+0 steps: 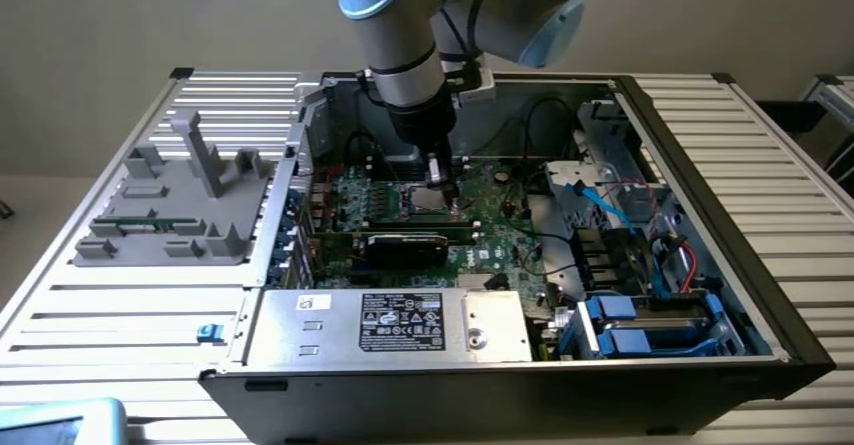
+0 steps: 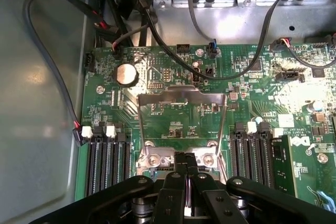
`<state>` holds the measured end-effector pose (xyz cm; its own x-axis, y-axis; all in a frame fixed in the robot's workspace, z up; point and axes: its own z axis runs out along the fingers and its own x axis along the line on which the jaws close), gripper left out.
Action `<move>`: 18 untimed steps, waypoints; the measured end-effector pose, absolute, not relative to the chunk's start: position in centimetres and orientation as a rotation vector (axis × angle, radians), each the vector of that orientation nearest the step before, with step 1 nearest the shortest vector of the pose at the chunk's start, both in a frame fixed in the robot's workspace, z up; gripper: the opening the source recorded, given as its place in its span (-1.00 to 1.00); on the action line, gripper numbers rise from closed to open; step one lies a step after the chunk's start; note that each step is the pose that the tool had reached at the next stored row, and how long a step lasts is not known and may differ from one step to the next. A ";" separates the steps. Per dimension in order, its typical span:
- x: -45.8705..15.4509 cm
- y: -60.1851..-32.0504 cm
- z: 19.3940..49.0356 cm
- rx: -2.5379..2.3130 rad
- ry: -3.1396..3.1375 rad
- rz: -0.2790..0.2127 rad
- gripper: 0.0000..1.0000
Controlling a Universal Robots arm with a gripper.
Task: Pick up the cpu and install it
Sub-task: 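Close the cpu cover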
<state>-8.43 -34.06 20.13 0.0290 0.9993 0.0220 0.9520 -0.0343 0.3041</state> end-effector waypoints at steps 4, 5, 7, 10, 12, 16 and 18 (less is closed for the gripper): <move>-8.5 -34.1 20.0 2.094 2.027 0.341 -0.77; -8.5 -34.1 20.0 2.094 2.027 0.341 -0.77; -8.6 -34.1 19.9 2.094 2.027 0.342 -0.77; -8.6 -34.1 19.9 2.094 2.027 0.342 -0.77; -8.7 -34.1 19.9 2.094 2.027 0.342 -0.77; -8.7 -34.1 19.9 2.094 2.027 0.342 -0.77; -8.7 -34.1 19.9 2.094 2.027 0.342 -0.77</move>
